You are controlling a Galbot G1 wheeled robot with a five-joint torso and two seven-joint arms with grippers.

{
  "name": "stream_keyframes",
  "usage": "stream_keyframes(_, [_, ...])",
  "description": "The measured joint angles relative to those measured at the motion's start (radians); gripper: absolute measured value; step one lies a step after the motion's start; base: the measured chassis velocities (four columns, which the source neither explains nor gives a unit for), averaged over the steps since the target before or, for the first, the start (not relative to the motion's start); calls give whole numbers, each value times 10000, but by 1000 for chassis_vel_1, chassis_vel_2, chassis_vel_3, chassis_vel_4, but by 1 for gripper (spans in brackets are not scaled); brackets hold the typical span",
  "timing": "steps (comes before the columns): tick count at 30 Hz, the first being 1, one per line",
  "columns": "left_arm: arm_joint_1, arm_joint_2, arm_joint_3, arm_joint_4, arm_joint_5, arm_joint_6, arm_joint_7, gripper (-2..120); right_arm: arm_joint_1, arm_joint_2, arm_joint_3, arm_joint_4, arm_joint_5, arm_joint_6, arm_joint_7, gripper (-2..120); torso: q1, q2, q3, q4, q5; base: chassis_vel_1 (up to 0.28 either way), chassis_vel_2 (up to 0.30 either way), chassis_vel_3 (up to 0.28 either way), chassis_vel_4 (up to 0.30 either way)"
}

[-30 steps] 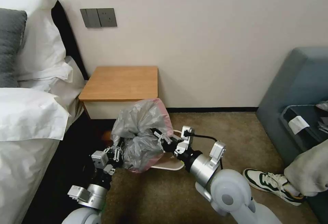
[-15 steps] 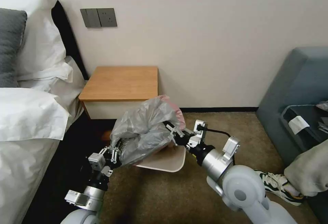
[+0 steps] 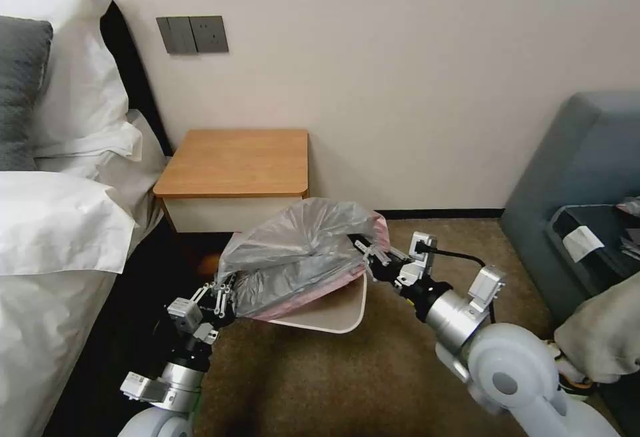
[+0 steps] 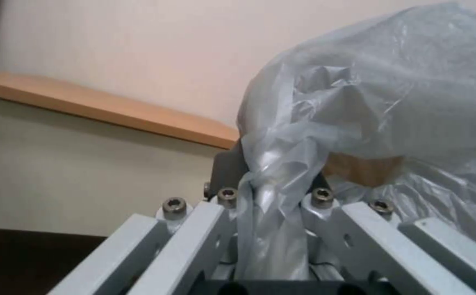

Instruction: Pick up the garbage bag from the table and place it over the trash can.

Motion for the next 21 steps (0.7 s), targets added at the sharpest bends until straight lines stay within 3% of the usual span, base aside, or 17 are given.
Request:
stream_keyframes(6, [-73,-9,-51,-111,-181,322,-462,5,-328,-104,148,321,-13,-29,-20,0,0,0,0,0,0,0,0,0,0])
stream_keyframes(14, [-102,-172,12,-596,-972,1033,-1182,5,-560,-39,50,336,-160,-41,-15,34,0,0,0,0,-1,0,0,0,0])
stream_keyframes(21, [45,-126,-25,-860,-1862,1396,-1346,5,-698,130,573,12,-101,-39,-21,57,0,-1,0,0,-2,0,0,0,0])
